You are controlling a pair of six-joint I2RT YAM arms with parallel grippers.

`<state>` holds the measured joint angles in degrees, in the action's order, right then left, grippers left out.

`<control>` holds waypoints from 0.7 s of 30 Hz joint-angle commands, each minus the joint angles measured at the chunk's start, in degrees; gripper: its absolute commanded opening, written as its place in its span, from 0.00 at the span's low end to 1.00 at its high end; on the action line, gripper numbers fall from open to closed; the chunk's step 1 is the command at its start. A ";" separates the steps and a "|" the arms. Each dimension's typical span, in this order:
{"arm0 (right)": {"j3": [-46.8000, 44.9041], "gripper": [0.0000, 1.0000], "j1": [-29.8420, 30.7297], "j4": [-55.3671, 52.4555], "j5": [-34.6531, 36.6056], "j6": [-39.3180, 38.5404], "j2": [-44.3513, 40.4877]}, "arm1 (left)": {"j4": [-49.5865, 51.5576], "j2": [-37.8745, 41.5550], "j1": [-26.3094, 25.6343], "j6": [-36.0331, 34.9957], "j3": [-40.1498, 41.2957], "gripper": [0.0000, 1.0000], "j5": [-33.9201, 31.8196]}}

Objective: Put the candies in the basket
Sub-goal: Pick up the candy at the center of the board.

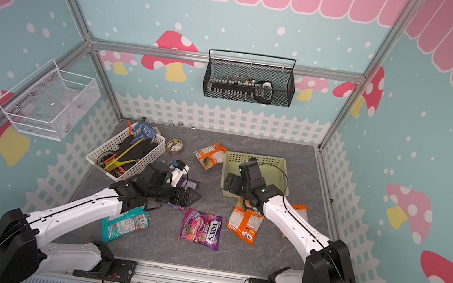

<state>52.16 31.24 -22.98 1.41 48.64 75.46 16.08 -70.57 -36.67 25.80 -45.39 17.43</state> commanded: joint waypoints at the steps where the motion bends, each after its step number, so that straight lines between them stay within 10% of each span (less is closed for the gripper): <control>1: -6.88 0.90 0.40 -4.35 -0.65 5.21 -5.91 | 0.12 -0.80 -2.51 1.25 0.37 0.99 -1.13; 7: -14.93 0.82 -0.88 -7.19 3.31 6.93 -12.33 | -2.96 -0.54 -4.21 3.49 1.91 0.99 -0.52; 13: -17.40 0.48 -6.75 -6.85 2.40 3.48 -13.49 | -10.27 -2.60 -5.61 9.18 3.16 0.90 0.93; 21: -23.18 0.45 -14.57 -2.23 -6.14 1.10 -15.06 | -20.39 -11.96 -12.83 13.97 1.62 0.70 -1.01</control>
<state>30.55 17.76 -26.81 -1.72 51.07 61.19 1.26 -79.79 -47.51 36.84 -43.03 17.50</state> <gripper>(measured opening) 0.449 0.714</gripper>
